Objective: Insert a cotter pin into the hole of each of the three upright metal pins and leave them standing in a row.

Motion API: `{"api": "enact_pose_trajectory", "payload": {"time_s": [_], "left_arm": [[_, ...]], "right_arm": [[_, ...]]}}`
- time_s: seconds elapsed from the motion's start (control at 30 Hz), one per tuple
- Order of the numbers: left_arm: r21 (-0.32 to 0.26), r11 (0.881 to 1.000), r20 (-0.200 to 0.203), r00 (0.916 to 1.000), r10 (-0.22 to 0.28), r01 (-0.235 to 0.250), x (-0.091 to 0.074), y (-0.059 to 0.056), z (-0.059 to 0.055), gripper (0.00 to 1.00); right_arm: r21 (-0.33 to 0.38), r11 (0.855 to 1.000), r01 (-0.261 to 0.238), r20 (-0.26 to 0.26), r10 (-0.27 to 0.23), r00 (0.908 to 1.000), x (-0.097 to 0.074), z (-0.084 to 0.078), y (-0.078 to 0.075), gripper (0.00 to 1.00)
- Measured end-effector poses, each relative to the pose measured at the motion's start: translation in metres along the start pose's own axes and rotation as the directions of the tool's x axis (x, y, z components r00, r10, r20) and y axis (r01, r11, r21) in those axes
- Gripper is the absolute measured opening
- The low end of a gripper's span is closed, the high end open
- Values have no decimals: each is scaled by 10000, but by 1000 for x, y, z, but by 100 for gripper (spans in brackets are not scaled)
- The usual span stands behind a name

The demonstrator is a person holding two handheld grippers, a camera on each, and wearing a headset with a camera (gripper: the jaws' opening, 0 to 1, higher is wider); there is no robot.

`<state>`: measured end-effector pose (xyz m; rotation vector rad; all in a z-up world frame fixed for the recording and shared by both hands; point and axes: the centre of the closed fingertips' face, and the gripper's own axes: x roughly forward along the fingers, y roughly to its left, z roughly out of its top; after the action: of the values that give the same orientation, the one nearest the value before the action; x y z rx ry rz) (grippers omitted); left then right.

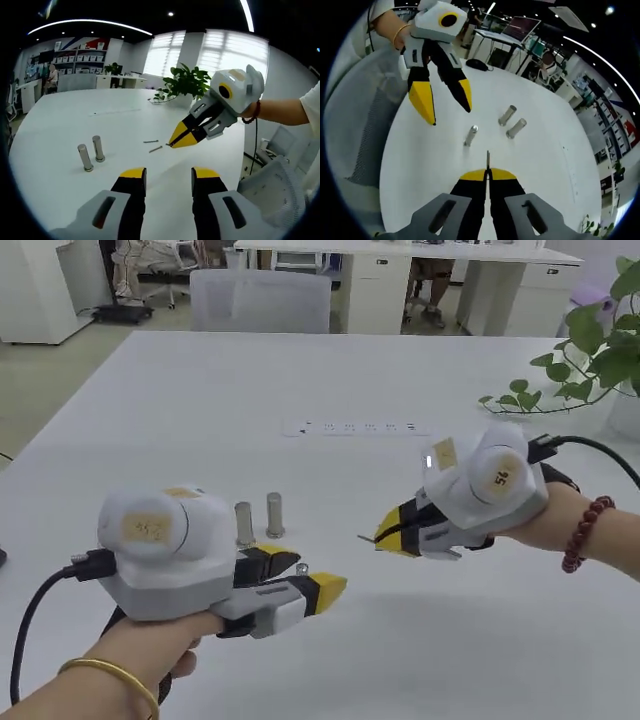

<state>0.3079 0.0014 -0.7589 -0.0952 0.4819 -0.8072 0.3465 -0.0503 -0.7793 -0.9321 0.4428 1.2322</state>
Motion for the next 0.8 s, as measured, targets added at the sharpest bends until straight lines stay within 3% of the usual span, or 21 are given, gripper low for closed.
{"api": "enact_pose_trajectory", "payload": {"time_s": [0.3, 0.57, 0.8], "left_arm": [[-763, 9966, 96, 9995, -310, 316, 5, -6, 0, 27], [-1485, 9880, 157, 9990, -409, 428, 7, -5, 0, 22], [-1848, 9811, 254, 9982, -540, 578, 9, -6, 1, 12]], "right_arm": [[-407, 9991, -141, 259, 152, 9995, 0, 16, 15, 2], [-766, 9968, -238, 439, 273, 9987, 1, 28, 25, 2], [-1032, 9941, -324, 544, 381, 9978, 3, 34, 30, 2]]}}
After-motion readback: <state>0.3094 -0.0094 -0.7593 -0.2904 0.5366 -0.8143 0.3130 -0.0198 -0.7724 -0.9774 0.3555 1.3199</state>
